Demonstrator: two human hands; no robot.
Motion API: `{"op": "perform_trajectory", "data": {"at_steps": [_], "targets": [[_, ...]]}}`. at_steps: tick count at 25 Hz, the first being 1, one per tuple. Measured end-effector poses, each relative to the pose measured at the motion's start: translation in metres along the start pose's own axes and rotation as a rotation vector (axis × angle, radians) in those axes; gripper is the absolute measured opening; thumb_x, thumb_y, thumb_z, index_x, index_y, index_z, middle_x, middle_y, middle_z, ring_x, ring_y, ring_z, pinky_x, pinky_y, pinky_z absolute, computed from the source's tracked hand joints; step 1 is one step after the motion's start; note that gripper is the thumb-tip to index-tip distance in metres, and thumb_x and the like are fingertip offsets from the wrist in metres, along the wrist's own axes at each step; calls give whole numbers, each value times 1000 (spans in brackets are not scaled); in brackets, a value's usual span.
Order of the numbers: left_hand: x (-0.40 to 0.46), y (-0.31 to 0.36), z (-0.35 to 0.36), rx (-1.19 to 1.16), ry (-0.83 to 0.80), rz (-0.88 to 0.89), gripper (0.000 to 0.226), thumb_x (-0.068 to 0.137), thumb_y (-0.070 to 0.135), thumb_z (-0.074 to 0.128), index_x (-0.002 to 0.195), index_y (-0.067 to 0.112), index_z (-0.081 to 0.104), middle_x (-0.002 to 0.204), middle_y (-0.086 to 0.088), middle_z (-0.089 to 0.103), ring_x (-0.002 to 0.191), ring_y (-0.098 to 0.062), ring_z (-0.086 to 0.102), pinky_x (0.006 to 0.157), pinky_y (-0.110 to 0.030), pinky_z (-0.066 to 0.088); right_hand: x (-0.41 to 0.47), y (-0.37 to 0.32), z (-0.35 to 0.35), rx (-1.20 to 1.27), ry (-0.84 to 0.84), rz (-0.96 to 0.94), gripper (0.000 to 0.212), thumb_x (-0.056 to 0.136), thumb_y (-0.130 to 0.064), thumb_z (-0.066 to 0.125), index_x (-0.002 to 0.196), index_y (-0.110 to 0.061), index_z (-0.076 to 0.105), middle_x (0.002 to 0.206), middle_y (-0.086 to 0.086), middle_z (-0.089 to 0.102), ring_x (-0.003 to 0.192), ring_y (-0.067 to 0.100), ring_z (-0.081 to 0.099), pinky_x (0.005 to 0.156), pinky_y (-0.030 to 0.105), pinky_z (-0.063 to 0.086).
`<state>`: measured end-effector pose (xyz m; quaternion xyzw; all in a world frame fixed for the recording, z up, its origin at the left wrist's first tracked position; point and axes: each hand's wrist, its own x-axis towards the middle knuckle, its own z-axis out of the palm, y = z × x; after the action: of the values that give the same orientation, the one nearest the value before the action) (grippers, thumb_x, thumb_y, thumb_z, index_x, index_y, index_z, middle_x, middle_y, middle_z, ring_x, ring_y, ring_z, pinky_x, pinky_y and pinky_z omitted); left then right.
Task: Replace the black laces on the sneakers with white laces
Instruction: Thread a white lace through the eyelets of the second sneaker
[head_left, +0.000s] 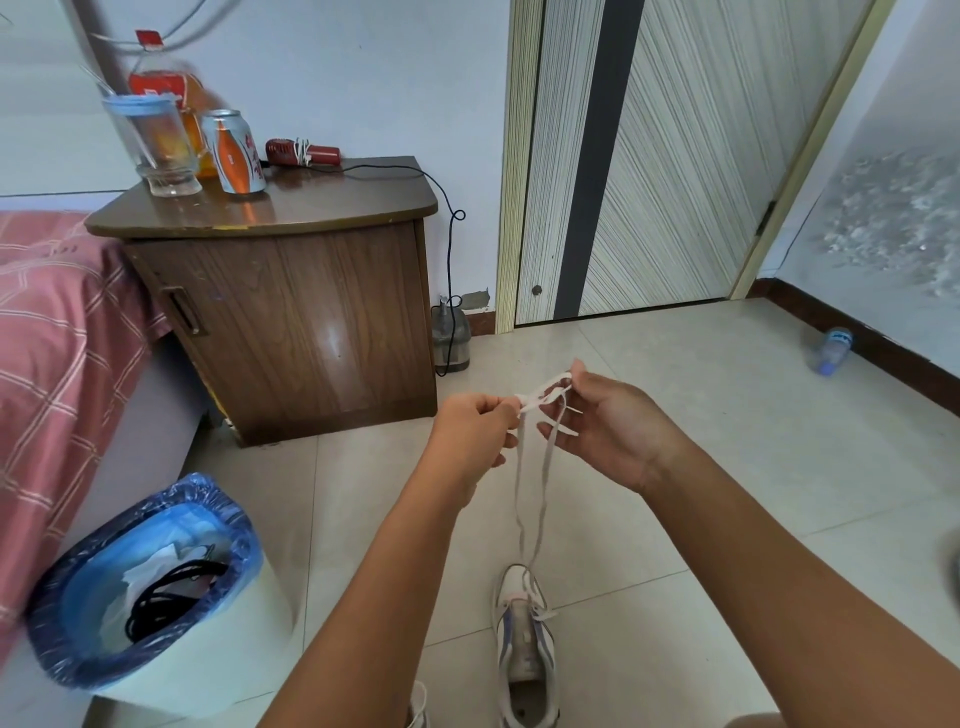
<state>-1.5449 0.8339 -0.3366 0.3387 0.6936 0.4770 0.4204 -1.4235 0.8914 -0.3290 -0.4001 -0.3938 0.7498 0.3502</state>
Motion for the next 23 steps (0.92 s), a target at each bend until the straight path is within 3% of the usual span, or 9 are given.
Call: {"op": "perform_trajectory", "data": {"at_steps": [5, 9, 11, 13, 17, 19, 21, 22, 23], "targets": [[4, -7, 7, 154, 6, 31, 27, 95, 25, 52, 73, 16, 62, 74, -4, 61, 68, -16, 56, 62, -26, 43, 6, 13, 10, -100, -59, -96, 32, 101, -21, 41, 70, -14, 46, 59, 0, 48, 63, 18, 51, 69, 32, 43], [21, -28, -5, 393, 100, 38, 32, 95, 16, 48, 66, 7, 57, 68, -16, 58, 57, -21, 49, 53, -29, 38, 4, -7, 4, 185, -74, -119, 26, 94, -16, 44, 68, -18, 42, 39, -6, 33, 48, 11, 39, 68, 29, 42], [33, -52, -15, 504, 161, -14, 26, 94, 13, 47, 81, -3, 63, 89, -26, 62, 73, -33, 59, 57, -33, 41, 4, -22, -12, 351, -56, -161, 16, 81, -15, 50, 67, -18, 42, 37, -6, 29, 42, 10, 33, 64, 25, 43], [42, -73, -28, 519, 185, -89, 25, 94, 15, 49, 92, -5, 65, 96, -24, 65, 77, -32, 59, 58, -29, 39, 11, -35, -40, 397, 57, -175, 14, 74, -12, 51, 65, -17, 41, 39, -5, 29, 39, 10, 29, 51, 19, 38], [52, -93, -60, 601, 302, -163, 19, 95, 12, 50, 88, -1, 61, 82, -13, 57, 71, -23, 53, 58, -28, 39, 22, -42, -108, 175, 465, -123, 22, 92, -10, 39, 71, -17, 39, 44, -2, 36, 35, 10, 26, 39, 11, 28], [50, -93, -68, 515, 206, -122, 20, 95, 18, 52, 86, 3, 62, 80, -12, 58, 66, -18, 51, 54, -24, 39, 26, -39, -119, -160, 599, -62, 12, 94, -14, 45, 84, -10, 49, 61, 7, 48, 48, 15, 41, 43, 19, 40], [40, -84, -64, 362, -27, -33, 18, 95, 22, 54, 88, 9, 64, 84, -7, 64, 71, -13, 57, 64, -22, 46, 34, -29, -117, -1063, 623, 93, 27, 94, -26, 51, 104, -1, 57, 95, 19, 59, 83, 31, 58, 69, 36, 52], [35, -77, -59, 311, -128, 16, 15, 95, 22, 54, 90, 11, 64, 86, -4, 66, 76, -11, 60, 69, -21, 48, 32, -23, -104, -1472, 553, 93, 39, 93, -32, 52, 114, 0, 57, 114, 22, 58, 103, 36, 56, 85, 39, 49], [31, -69, -54, 289, -198, 70, 13, 95, 20, 54, 92, 12, 64, 87, -2, 67, 80, -10, 62, 73, -22, 50, 28, -17, -85, -1648, 426, 3, 44, 93, -34, 54, 121, -1, 56, 127, 19, 54, 114, 35, 52, 95, 37, 45]]}}
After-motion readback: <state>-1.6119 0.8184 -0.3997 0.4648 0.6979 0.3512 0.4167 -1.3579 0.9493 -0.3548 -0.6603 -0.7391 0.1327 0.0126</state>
